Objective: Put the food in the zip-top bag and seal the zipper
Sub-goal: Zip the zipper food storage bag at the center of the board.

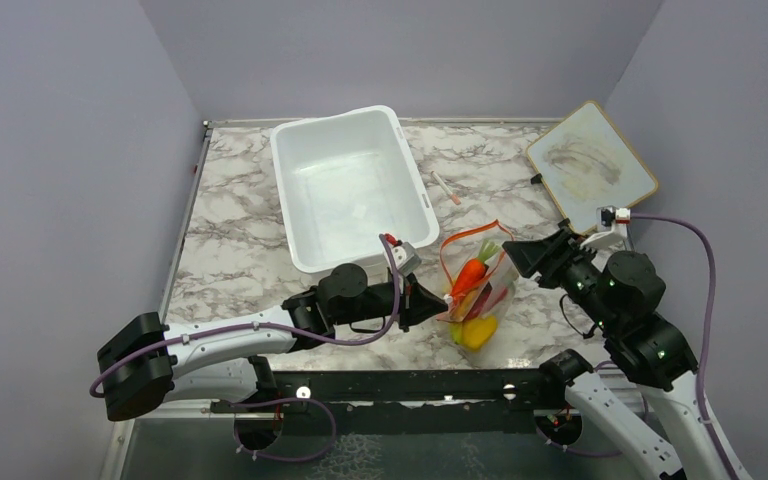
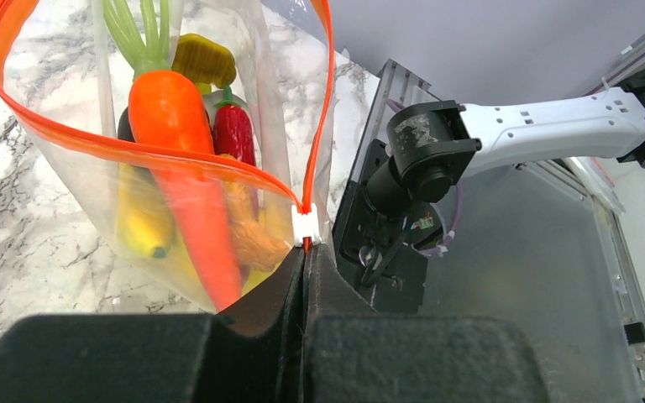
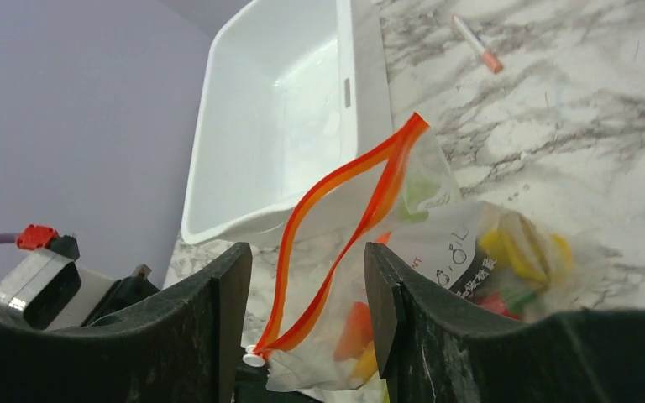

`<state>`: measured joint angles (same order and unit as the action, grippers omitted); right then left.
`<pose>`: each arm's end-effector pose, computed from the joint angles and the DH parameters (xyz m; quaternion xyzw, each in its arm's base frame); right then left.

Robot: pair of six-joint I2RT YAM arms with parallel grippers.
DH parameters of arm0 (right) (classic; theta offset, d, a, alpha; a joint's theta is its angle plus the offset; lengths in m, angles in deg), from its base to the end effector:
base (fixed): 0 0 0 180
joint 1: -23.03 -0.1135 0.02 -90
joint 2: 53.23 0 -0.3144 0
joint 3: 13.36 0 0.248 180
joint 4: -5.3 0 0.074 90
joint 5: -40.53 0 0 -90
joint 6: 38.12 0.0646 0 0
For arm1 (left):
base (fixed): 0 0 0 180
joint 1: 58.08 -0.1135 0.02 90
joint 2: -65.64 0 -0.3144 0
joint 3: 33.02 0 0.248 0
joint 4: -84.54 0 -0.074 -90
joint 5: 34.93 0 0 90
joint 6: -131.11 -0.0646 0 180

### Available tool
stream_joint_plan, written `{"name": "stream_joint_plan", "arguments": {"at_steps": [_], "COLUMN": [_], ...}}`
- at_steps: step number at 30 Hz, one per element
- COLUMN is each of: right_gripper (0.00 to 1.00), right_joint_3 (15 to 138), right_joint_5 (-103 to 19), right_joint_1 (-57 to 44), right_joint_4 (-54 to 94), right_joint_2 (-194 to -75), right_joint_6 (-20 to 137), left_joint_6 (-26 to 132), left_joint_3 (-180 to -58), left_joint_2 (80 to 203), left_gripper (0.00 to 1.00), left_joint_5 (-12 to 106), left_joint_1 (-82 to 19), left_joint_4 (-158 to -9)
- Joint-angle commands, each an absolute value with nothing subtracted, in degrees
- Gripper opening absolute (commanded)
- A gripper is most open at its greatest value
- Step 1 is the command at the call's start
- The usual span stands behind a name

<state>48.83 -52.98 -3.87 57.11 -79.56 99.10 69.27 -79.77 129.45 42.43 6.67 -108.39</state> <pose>0.0663 0.0292 0.3602 0.1589 0.7822 0.3432 0.4950 0.0960 -0.2367 0.3130 0.2996 0.6674 -0.5463 0.4080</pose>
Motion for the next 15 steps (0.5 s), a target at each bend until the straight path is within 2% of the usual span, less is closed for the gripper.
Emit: {"name": "stream_joint_plan", "arguments": {"at_steps": [1, 4, 10, 15], "right_gripper": [0.53, 0.52, 0.5, 0.48], "right_joint_3": [51.17, 53.55, 59.13, 62.36], "right_joint_5": [-44.62, -37.32, -32.84, -27.02], "right_joint_1": [-3.78, -3.78, -3.78, -3.77], "right_joint_4": [52.9, 51.74, 54.21, 62.26], "right_joint_2": [-77.55, -77.86, -79.55, -83.63], "right_joint_6": [76.88, 65.38, 51.25, 40.52], "left_joint_6": [65.45, 62.83, 55.27, 48.79], "left_joint_3": [-80.8, -82.51, -86.13, -88.24], "left_joint_2": [128.86, 129.44, 127.59, 125.69], "left_gripper": [0.0, 0.0, 0.0, 0.0], "left_joint_5": [40.3, 39.02, 39.9, 40.8], "left_joint_1": [7.0, 7.0, 6.99, 6.96], "left_joint_4": [-108.68, -106.56, -101.42, -96.21]}}
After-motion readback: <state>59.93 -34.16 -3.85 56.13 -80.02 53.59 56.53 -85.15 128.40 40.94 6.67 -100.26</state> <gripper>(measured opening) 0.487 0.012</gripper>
